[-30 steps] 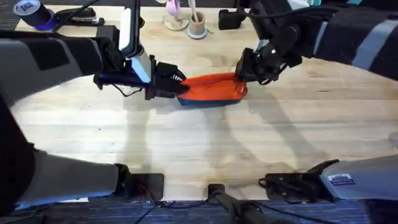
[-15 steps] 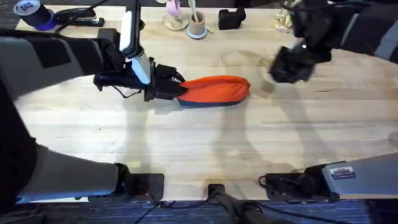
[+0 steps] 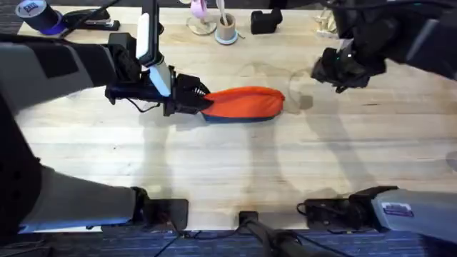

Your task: Unzip the bag, pick up the pens from the table one at a time and place them inside, then zip the bag closed.

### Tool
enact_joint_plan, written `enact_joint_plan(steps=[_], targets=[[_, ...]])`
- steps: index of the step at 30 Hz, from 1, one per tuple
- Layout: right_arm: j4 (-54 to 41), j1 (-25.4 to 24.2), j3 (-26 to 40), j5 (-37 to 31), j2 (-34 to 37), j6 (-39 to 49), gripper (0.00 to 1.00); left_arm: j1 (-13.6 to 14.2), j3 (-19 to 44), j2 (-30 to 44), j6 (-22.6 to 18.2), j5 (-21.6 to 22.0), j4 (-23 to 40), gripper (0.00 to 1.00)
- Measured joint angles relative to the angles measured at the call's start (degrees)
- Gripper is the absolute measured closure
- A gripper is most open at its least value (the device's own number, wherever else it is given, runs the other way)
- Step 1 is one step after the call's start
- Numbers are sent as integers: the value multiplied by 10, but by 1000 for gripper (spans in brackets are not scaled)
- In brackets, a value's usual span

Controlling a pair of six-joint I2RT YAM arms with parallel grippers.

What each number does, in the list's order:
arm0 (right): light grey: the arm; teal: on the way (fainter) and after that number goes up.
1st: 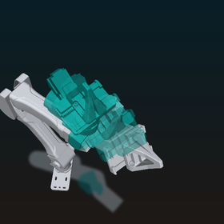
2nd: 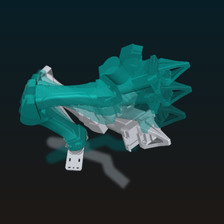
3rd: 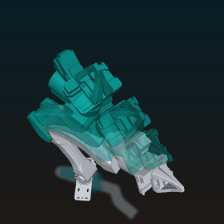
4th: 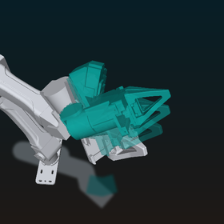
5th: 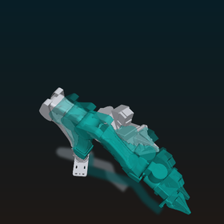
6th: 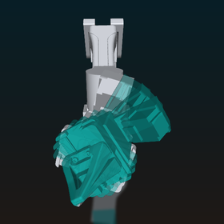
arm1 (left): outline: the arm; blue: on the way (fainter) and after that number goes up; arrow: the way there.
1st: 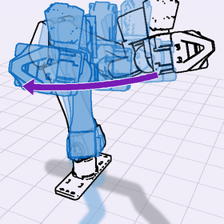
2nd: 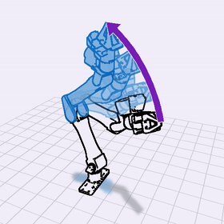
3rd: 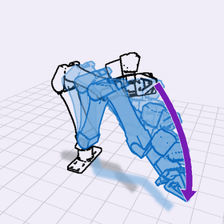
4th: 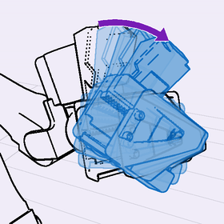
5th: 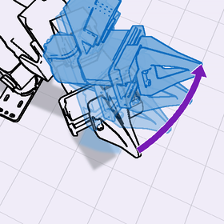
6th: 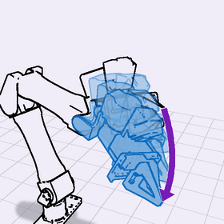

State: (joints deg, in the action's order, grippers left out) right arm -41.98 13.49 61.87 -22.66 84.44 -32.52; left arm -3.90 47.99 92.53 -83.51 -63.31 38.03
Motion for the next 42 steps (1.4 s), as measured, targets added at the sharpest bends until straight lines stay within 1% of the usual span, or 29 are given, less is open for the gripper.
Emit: enact_joint_plan(steps=[2, 3, 4, 5, 6, 9, 12, 13, 14, 18, 19, 20, 30, 32, 33, 35, 37, 39, 42], targets=[[-3, 17, 0, -1, -32, 14, 417, 0, 0, 0, 0, 0, -2, 957], [-4, 27, 0, -1, -50, 25, 255, 0, 0, 0, 0, 1, -2, 957], [-4, 37, 0, -1, -65, 34, 116, 0, 0, 0, 0, 1, -2, 957], [-4, 47, 0, -1, -80, 46, 33, 0, 0, 0, 0, 1, -2, 957], [-4, 57, 0, -1, -95, 56, 12, 0, 0, 0, 0, 1, -2, 957], [-5, 80, 0, -1, -128, 76, 5, 0, 0, 0, 0, 1, -2, 957], [-5, 88, 0, -1, -148, 86, 5, 0, 0, 0, 0, 1, -2, 943], [-5, 88, 0, -1, -150, 88, 5, 0, 0, 0, -1, 1, -3, 841], [-5, 88, 0, -1, -151, 89, 5, 0, 0, 0, 1, -2, -4, 668], [-5, 89, 0, -2, -151, 91, 5, 0, 0, 0, 2, -6, -3, 59], [-5, 89, 0, -2, -151, 91, 4, 0, 0, 0, 3, -6, -3, 24], [-5, 89, 0, -3, -151, 93, 4, 0, 0, 0, 4, -8, -3, 8], [-25, 96, 0, -3, -151, 95, 5, 0, 0, -1, 4, -9, -4, 6], [-34, 100, 0, -2, -151, 95, 5, 0, 0, -6, 5, -4, -1, 5], [-40, 102, 0, -2, -151, 95, 5, 0, 0, -14, 12, 3, -1, 5], [-50, 104, 0, -2, -151, 95, 5, 0, 3, -35, 35, 20, 1, 5], [-59, 105, 0, -2, -153, 95, 5, 0, 10, -62, 69, 44, 1, 5], [-70, 105, 0, -2, -158, 95, 5, 0, 20, -93, 108, 67, 1, 5], [-85, 105, 0, -2, -175, 96, 4, 0, 35, -145, 180, 103, 1, 7]])
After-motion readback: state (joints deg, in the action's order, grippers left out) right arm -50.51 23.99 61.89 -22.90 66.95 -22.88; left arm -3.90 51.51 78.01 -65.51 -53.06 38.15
